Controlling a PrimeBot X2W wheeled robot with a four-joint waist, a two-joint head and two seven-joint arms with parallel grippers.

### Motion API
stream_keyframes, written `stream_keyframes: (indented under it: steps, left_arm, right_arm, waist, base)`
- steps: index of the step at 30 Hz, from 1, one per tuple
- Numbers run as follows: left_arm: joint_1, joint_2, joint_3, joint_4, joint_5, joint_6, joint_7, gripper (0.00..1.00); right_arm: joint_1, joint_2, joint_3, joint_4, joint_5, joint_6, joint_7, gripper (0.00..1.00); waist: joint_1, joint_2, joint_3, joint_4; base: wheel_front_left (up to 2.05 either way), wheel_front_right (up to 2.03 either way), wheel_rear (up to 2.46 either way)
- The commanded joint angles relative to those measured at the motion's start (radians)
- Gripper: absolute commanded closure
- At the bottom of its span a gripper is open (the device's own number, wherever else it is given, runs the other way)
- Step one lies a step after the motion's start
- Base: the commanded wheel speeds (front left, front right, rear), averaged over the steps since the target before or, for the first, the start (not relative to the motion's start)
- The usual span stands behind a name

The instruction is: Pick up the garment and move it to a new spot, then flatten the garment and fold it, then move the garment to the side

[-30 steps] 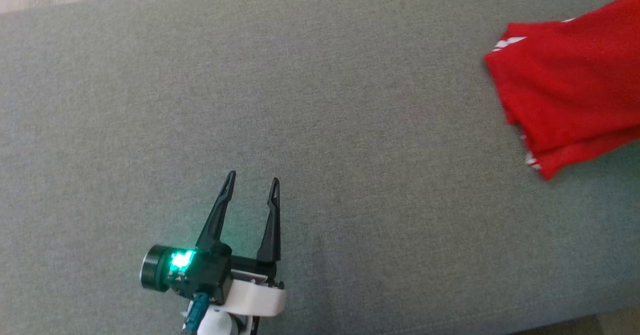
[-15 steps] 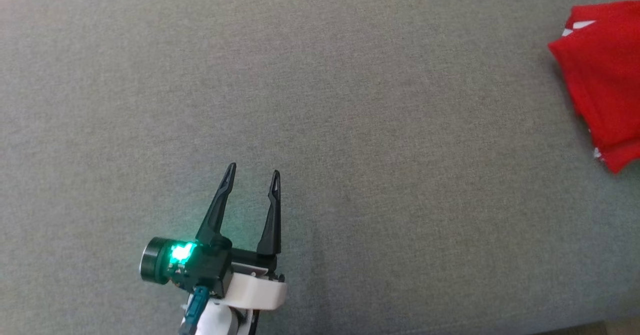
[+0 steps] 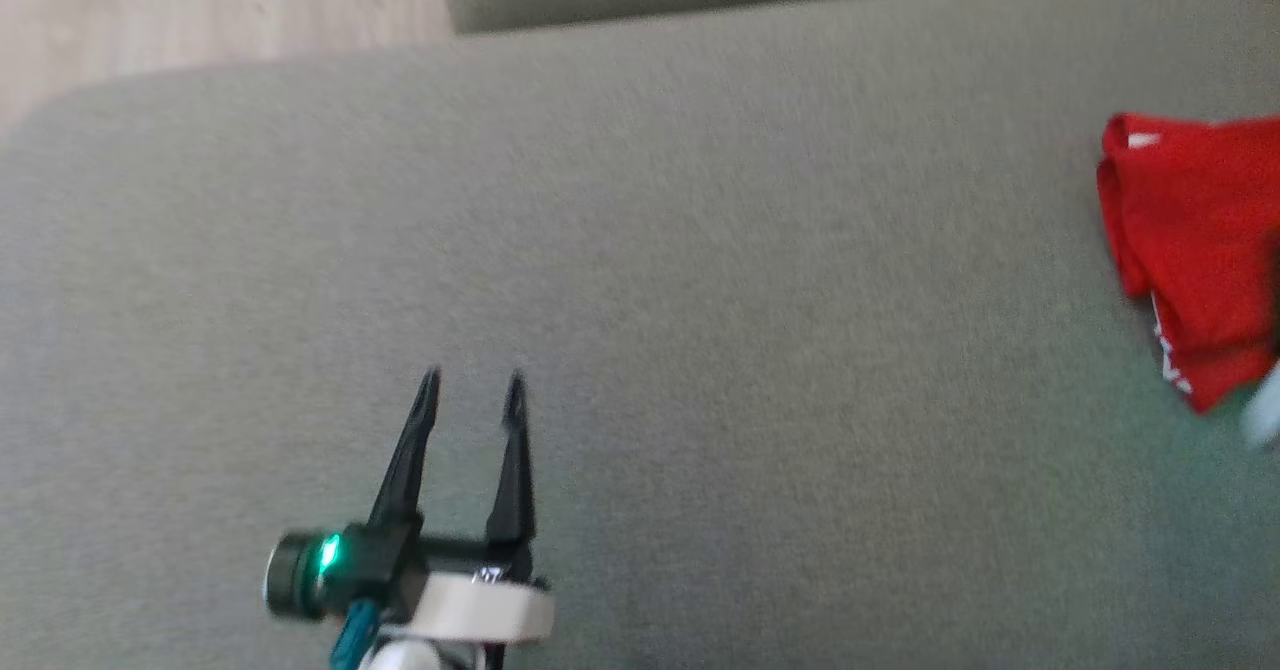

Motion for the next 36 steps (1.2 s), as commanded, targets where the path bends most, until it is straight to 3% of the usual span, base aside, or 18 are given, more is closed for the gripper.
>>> stream_keyframes:
  steps: [1,5,8,13,22,36]
  left_arm:
    - [0.021,-0.004,0.053,-0.014,-0.007,0.013,-0.005,0.0]
    - [0.061,-0.004,0.072,-0.016,-0.02,0.015,-0.005,0.0]
    - [0.087,-0.004,0.09,-0.019,-0.009,0.004,-0.005,0.0]
    - [0.111,-0.004,0.122,-0.016,0.007,-0.026,-0.005,0.0]
    - [0.146,-0.004,0.156,0.022,0.024,-0.067,-0.005,0.0]
    - [0.148,-0.004,0.165,0.085,0.05,-0.086,-0.005,0.0]
  right_arm:
    - [0.067,0.028,0.053,-0.059,0.035,0.007,-0.048,0.0]
    - [0.175,0.114,0.113,-0.089,0.084,0.007,-0.132,0.0]
    - [0.257,0.196,0.165,-0.11,0.139,0.007,-0.256,0.0]
    - [0.324,0.272,0.265,-0.046,0.147,0.007,-0.423,0.0]
    - [0.373,0.359,0.225,-0.088,0.0,0.007,-0.44,0.0]
    - [0.41,0.378,0.22,-0.093,-0.002,0.007,-0.441,0.0]
  waist:
    - [0.0001,0.0,-0.1,0.057]
    - [0.0001,0.0,-0.166,0.083]
    - [0.0001,0.0,-0.202,0.111]
    - [0.0001,0.0,-0.249,0.147]
    - [0.0001,0.0,-0.299,0.158]
    - [0.0001,0.0,-0.324,0.13]
  base:
    - [0.0,0.0,0.0]
    - [0.0,0.0,0.0]
    - [0.0,0.0,0.0]
    - [0.0,0.0,0.0]
    - [0.0,0.0,0.0]
    - [0.0,0.0,0.0]
